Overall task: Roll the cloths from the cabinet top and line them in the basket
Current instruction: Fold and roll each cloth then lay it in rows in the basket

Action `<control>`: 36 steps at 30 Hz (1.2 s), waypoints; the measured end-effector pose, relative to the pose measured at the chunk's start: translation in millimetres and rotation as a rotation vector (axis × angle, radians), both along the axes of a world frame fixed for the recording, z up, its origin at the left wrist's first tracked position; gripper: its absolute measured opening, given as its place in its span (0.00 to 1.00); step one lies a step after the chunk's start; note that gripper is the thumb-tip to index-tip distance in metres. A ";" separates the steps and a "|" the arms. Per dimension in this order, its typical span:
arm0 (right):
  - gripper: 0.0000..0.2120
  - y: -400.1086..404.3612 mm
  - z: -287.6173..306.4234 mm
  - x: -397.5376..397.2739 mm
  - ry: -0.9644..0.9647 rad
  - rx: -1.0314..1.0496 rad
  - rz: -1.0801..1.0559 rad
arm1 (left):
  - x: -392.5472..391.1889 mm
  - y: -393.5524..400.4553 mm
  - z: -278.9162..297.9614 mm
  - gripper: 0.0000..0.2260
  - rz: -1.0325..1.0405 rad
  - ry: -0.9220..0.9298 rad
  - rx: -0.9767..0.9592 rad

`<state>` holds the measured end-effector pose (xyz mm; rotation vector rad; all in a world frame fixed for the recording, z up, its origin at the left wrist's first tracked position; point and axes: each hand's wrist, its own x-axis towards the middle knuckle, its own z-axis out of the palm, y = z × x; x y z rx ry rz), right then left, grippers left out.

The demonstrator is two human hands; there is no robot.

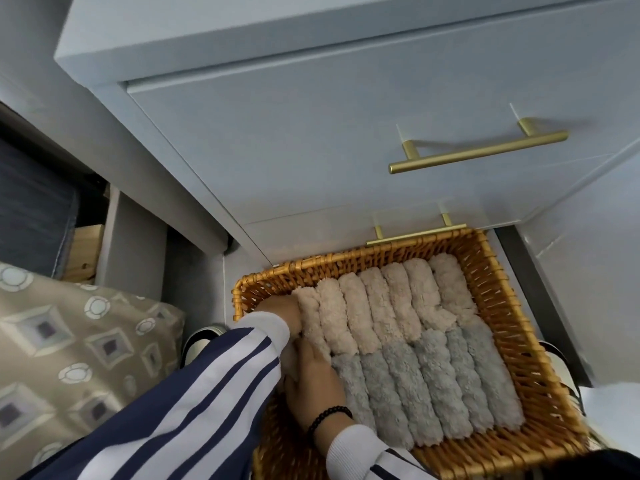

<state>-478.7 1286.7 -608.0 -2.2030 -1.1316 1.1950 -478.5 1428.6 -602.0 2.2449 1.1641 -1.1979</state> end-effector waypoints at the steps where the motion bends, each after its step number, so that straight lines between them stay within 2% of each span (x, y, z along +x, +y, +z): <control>1: 0.22 -0.8 0.5 -0.6 -0.002 0.000 0.001 | -0.3 -0.1 -1.7 0.17 -0.016 0.022 -0.002; 6: 0.20 -2.4 1.9 -3.4 -0.021 0.028 0.003 | -3.7 -2.1 -2.6 0.19 0.033 0.090 -0.034; 10: 0.20 -4.9 0.5 -3.4 -0.021 0.044 -0.005 | -1.2 -6.4 -2.6 0.20 0.043 0.057 -0.059; 15: 0.21 -4.9 0.6 -1.9 -0.071 0.043 0.019 | -4.7 -8.1 -3.9 0.25 0.211 -0.098 0.032; 21: 0.25 -13.2 -14.9 -11.4 -0.049 0.149 0.012 | -9.1 -9.6 -4.9 0.16 0.352 -0.300 0.102; 23: 0.27 -14.9 -20.9 -13.1 -0.051 0.184 0.044 | -10.2 -16.2 -5.1 0.17 0.454 -0.372 0.151; 25: 0.26 -10.5 -18.7 -13.8 -0.030 0.095 0.099 | -11.5 -28.4 -5.2 0.20 0.570 -0.401 0.175; 27: 0.26 -6.7 -17.5 -11.9 -0.002 -0.009 0.143 | -11.4 -39.6 -4.0 0.23 0.641 -0.414 0.156; 31: 0.28 -2.4 -16.7 -12.9 0.058 -0.020 0.118 | -12.1 -39.6 -4.3 0.27 0.725 -0.414 0.020; 36: 0.24 -0.7 -6.0 -2.0 0.139 0.059 -0.006 | -15.7 -20.6 8.3 0.21 0.692 -0.490 -0.089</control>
